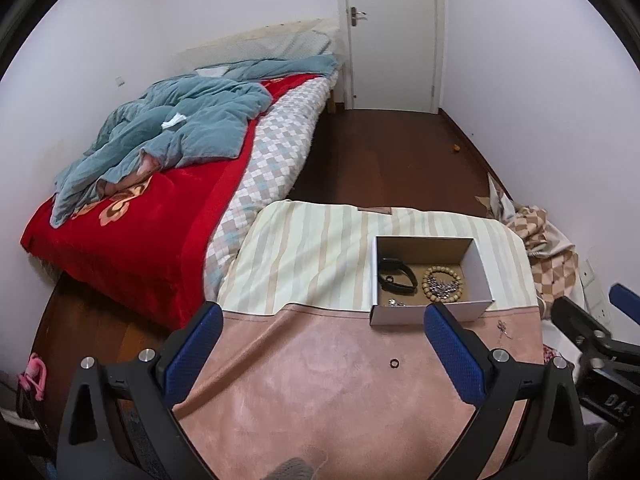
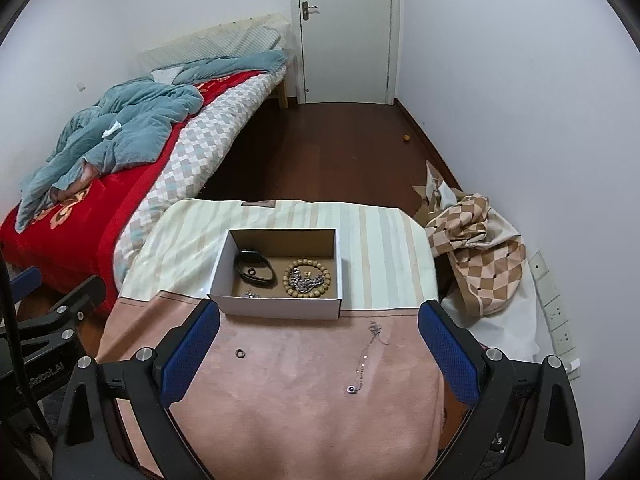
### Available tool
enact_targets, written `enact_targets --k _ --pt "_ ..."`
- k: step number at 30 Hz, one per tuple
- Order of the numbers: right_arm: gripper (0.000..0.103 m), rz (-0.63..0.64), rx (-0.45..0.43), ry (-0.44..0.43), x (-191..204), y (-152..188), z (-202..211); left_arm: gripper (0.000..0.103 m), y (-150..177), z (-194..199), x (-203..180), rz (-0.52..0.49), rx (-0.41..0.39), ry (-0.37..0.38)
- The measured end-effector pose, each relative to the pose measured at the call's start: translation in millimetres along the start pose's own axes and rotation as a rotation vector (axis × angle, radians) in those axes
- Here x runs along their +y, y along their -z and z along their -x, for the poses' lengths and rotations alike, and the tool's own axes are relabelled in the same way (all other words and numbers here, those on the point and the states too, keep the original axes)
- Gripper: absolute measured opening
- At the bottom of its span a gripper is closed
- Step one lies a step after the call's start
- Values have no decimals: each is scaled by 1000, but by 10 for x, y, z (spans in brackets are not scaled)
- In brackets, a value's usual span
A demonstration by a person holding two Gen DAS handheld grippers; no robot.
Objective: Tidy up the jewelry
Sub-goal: 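Grasp the silver pendant necklace with the right tool while the left tool grasps the other black ring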
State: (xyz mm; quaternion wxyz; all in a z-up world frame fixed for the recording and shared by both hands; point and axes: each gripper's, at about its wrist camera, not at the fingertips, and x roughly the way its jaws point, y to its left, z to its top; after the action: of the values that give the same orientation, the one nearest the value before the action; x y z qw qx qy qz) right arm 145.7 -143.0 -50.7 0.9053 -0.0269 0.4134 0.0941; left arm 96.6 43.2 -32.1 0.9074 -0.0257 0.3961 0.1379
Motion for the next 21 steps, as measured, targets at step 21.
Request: enact_targets --k 21 --pt "75 -232 280 41 -817 1130 -1459 103 898 -1355 -182 -79 264 -129"
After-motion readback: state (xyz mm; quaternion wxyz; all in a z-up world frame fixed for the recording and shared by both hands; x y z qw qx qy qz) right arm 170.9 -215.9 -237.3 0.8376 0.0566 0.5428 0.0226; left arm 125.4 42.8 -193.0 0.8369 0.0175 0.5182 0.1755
